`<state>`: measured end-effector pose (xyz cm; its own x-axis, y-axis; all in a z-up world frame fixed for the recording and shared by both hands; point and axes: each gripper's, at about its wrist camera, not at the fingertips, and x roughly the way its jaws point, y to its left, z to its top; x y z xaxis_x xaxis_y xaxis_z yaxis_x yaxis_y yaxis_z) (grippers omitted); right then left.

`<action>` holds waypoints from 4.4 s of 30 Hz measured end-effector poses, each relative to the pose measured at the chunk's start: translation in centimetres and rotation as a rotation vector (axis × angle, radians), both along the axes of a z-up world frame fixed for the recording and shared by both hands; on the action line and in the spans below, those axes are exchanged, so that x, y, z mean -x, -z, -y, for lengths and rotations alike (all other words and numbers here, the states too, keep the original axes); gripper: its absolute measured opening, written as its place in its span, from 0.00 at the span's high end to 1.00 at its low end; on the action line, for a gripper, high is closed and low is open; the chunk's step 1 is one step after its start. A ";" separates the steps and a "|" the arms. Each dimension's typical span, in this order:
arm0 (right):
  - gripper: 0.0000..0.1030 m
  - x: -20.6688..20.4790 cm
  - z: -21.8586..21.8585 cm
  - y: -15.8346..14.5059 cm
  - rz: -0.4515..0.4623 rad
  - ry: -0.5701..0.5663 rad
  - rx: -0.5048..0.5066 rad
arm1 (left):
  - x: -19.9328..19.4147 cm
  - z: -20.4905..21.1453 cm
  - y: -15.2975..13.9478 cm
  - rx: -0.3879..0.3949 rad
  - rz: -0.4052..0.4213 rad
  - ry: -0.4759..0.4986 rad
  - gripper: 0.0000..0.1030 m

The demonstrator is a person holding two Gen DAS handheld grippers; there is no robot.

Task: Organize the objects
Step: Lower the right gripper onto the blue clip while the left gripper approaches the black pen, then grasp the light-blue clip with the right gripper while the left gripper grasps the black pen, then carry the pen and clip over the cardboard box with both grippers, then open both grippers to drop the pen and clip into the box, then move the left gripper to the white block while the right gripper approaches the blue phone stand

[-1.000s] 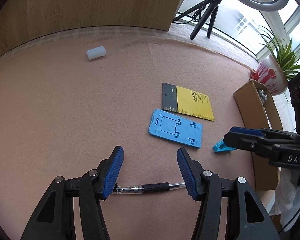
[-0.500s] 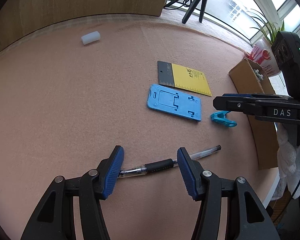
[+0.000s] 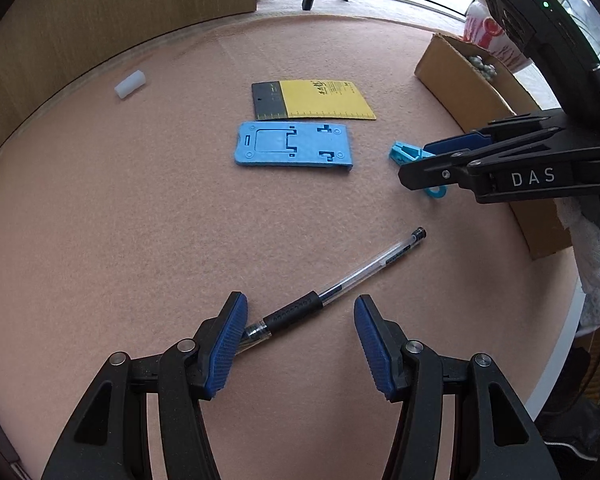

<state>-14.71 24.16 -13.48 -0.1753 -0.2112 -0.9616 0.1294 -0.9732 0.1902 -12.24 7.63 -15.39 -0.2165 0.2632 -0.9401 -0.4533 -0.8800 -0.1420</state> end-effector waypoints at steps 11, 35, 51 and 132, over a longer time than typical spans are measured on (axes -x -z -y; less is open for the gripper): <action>0.72 -2.7 -1.9 0.0 -0.012 0.059 -0.007 | 1.3 0.4 -0.1 -0.001 0.008 -0.086 0.71; 0.72 -5.7 -2.1 0.0 -0.036 0.067 0.021 | -0.9 -2.1 -0.2 -0.062 0.062 -0.134 0.83; 0.73 -7.1 -1.2 -0.3 -0.099 0.050 -0.028 | -0.5 -0.8 0.4 -0.201 0.084 -0.238 0.89; 0.47 -7.7 -10.8 -9.0 -0.318 0.202 0.113 | -0.7 1.3 -7.2 -0.261 -0.114 -0.383 0.37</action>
